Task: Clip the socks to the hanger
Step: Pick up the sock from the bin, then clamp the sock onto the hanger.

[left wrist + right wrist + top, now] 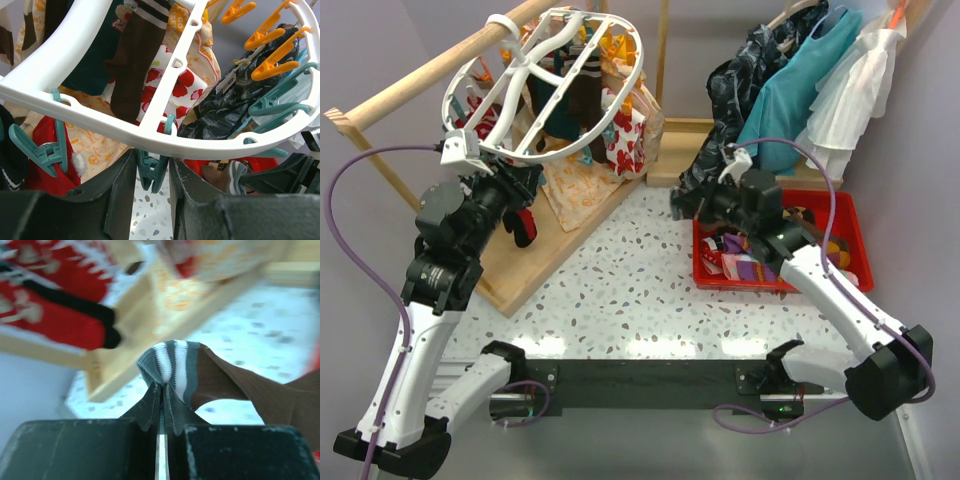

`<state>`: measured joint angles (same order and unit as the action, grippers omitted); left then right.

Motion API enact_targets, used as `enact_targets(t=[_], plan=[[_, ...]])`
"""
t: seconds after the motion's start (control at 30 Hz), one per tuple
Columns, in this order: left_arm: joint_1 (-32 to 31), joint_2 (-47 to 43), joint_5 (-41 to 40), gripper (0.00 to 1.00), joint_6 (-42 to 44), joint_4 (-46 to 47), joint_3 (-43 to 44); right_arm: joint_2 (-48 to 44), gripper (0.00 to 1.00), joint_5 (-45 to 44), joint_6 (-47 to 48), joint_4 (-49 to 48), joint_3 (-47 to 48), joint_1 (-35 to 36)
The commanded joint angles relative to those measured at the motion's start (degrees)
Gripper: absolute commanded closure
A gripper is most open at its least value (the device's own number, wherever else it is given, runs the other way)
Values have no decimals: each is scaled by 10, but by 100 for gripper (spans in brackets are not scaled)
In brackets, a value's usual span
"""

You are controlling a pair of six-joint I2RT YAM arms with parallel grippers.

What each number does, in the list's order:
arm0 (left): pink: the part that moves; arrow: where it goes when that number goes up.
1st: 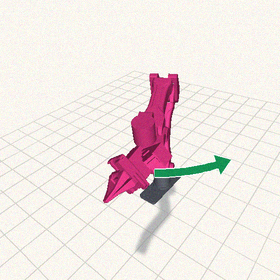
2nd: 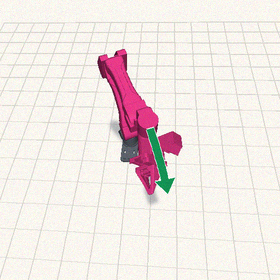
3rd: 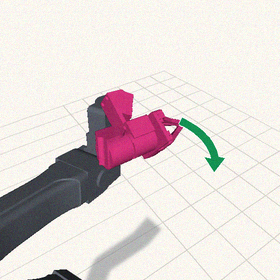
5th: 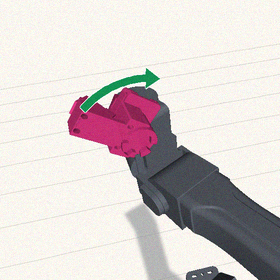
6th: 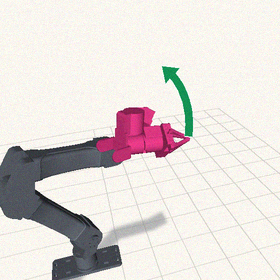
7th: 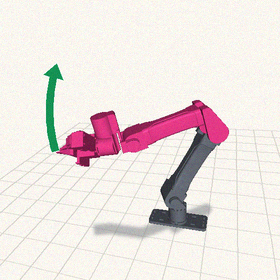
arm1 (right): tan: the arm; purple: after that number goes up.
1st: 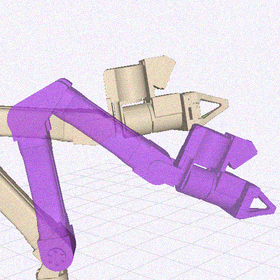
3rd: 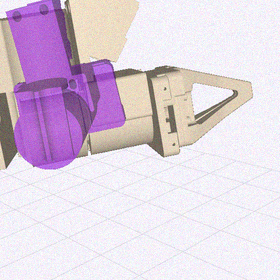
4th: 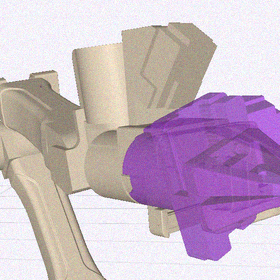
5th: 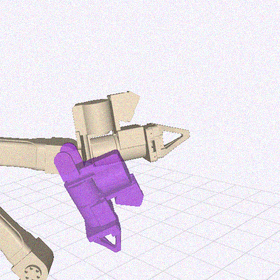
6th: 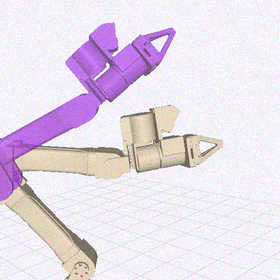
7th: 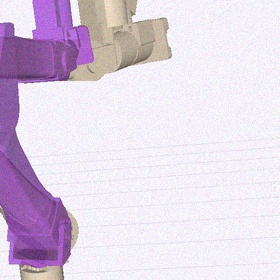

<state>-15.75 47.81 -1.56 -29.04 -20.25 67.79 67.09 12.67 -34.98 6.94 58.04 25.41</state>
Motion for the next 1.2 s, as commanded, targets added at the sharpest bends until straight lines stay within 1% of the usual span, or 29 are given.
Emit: enact_targets(t=[0.0, 0.07, 0.1, 0.27, 0.4, 0.5, 0.67, 0.93, 1.17], plan=[[3, -5, 29, 100, -15, 4, -13, 4, 100, -39, -103, -144, 13, 101], [2, -7, 30, 100, -18, 8, -16, 27, 100, -62, -121, -194, 18, 131], [2, -8, 28, 100, -19, 8, -16, 35, 100, -69, -136, -212, 19, 158], [2, -17, 28, 100, -28, 21, -27, 101, 100, -126, -161, -285, 55, 227], [2, -22, 31, 100, -35, 30, -35, 154, 100, -167, -185, -301, 92, 277], [2, -25, 36, 100, -37, 36, -42, 188, 100, -191, -199, -310, 121, 297], [2, -33, 38, 100, -37, 50, -54, 224, 100, -204, -223, -332, 161, 312], [2, -34, 49, 100, -39, 61, -64, 263, 100, -213, -226, -330, 224, 317], [2, -36, 43, 100, -36, 66, -70, 282, 100, -201, -230, -342, 243, 322]])
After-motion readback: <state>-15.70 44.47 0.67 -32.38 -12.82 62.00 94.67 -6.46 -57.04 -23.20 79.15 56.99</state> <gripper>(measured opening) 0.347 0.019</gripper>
